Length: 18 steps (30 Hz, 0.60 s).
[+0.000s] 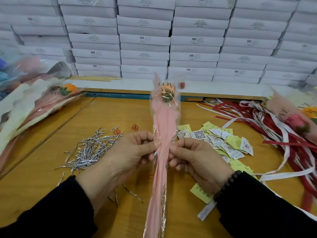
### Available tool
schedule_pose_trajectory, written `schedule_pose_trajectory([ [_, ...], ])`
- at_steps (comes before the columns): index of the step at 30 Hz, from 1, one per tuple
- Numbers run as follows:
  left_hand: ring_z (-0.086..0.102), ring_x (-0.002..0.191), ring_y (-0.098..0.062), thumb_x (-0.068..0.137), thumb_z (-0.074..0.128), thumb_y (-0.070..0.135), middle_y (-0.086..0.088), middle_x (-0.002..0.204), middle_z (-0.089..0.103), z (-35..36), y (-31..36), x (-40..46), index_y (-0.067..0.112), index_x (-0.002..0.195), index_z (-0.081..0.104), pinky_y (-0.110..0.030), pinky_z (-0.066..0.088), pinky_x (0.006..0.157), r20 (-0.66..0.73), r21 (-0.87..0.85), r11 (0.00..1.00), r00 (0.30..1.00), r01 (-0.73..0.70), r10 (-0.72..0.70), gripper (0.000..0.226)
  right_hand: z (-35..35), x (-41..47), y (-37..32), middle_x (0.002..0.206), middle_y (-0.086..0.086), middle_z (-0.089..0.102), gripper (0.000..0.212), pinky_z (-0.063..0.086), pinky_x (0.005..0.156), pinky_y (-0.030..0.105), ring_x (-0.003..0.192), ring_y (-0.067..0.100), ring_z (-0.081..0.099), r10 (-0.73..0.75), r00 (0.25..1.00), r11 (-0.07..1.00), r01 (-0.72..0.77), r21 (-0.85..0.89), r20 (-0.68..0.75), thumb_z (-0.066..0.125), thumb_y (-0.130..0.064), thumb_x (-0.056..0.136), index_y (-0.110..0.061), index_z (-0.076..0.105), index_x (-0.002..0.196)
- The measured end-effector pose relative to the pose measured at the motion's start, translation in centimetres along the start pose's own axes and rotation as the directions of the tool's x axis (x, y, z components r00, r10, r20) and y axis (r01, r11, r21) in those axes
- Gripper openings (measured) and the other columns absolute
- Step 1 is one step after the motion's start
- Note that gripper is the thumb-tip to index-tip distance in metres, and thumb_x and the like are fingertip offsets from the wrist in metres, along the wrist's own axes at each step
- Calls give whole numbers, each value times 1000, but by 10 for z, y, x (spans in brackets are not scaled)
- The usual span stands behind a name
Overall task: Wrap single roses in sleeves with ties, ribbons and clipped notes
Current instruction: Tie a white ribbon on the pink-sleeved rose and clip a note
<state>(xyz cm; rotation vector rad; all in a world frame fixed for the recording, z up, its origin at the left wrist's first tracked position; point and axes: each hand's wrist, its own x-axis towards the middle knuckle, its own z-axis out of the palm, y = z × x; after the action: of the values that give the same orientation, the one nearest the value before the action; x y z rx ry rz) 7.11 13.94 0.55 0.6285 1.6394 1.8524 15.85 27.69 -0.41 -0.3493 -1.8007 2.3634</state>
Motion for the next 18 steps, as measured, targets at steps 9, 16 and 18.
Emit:
schedule_pose_trajectory([
  [9, 39, 36, -7, 82, 57, 1, -4, 44, 47, 0, -4, 1, 0, 77, 57, -13, 28, 36, 8, 42, 999, 1000, -3, 3, 5, 3, -2, -1, 57, 7, 62, 11, 46, 44, 16, 47, 11, 56, -39, 999, 998, 39, -48, 0, 60, 3, 83, -4, 61, 74],
  [16, 38, 33, -5, 75, 63, 7, -1, 41, 47, 0, -7, 2, 3, 78, 58, -13, 28, 35, 6, 66, 998, 1000, -9, 8, 7, 3, -3, -3, 57, 7, 63, 14, 46, 46, 16, 47, 11, 57, -77, 997, 994, 78, -82, 18, 59, 3, 84, -4, 61, 72],
  [18, 39, 34, -5, 67, 64, 14, 0, 42, 48, 1, -7, 2, 4, 77, 59, -13, 29, 35, 12, 52, 999, 1000, -6, 6, 16, 4, -3, -3, 57, 7, 63, 15, 47, 46, 16, 47, 11, 57, -83, 996, 993, 85, -81, 19, 58, 4, 84, -5, 61, 72],
])
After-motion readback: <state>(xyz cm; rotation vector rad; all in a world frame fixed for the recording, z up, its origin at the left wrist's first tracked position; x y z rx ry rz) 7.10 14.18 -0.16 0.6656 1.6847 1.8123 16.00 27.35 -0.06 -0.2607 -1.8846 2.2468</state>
